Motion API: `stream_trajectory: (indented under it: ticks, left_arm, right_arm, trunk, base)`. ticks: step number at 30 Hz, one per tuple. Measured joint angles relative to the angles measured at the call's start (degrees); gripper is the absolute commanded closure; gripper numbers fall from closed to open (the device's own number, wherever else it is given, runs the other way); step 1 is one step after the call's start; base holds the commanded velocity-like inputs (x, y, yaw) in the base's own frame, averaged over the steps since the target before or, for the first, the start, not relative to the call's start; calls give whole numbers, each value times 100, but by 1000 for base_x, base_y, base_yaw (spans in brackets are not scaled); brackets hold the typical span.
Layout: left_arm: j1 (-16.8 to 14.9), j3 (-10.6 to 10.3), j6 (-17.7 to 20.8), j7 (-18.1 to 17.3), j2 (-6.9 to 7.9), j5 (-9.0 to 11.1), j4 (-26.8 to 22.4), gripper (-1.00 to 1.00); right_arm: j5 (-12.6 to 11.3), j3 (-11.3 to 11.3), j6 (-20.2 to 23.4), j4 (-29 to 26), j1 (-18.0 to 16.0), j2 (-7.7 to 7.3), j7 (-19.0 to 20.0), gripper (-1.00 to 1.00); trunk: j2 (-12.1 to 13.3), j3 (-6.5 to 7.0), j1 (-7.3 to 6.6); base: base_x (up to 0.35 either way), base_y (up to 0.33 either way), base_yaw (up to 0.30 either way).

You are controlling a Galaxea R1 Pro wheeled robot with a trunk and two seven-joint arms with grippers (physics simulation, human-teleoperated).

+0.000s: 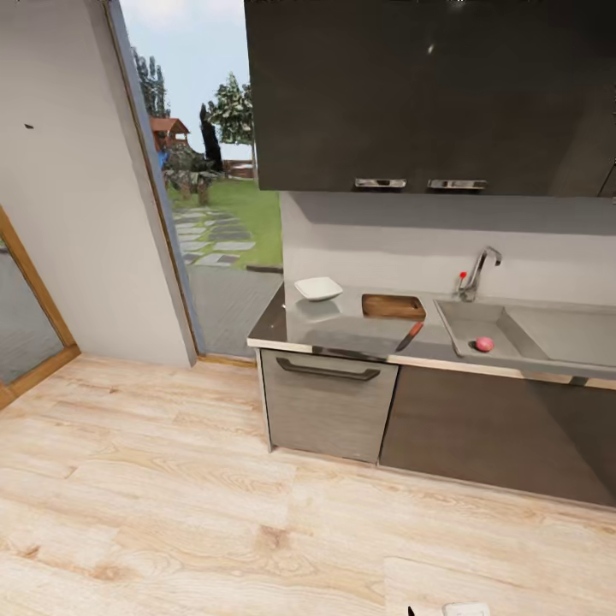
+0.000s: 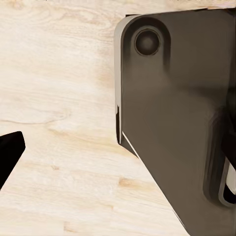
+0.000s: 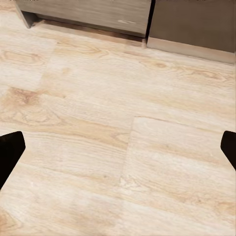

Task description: In the kitchen, take the Vidalia onion out of the sink, dice it on the chopping board with the paring knife, put the diced onion into the bowl on the countertop, then place both the paring knife and the chopping board into the sink.

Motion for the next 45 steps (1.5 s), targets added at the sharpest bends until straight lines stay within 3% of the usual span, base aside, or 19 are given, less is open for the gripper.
stream_trajectory:
  ticks: [10,18,26,32,33,36,45]
  left_arm:
    - [0,-4,-6,-9,-30,-1,0,-100]
    - [-1,8,-17,-39,-192,6,-25,-100]
    - [-3,34,-35,-33,-227,5,-141,-100]
    - [-4,39,-37,-28,-141,-1,-850,-100]
    - [-5,42,-33,-18,-104,-1,-1210,-100]
    - [-4,40,-29,-5,-101,-1,-1605,-100]
    - [-4,31,-27,0,-124,-23,-1893,-100]
  right_arm:
    - [0,-2,-3,-6,0,-5,0,-100]
    - [0,1,-3,-5,0,-2,0,-100]
    - [0,-5,-3,-5,0,-7,0,-100]
    - [0,-1,-4,-6,0,-9,0,-100]
    - [0,-1,-3,-6,0,-9,0,-100]
    - [0,-6,-3,-6,0,-11,0,-100]
    - [-1,-4,-5,-7,1,-12,-5,-100]
  trunk:
    - [0,75,0]
    - [0,134,0]
    - [0,199,0]
    - [0,253,0]
    - [0,263,0]
    - [1,280,0]
    - [1,312,-2]
  base:
    - [0,0,0]
    - [0,0,0]
    - [0,0,0]
    - [0,0,0]
    - [0,0,0]
    - [37,-50,0]
    - [197,-220,-98]
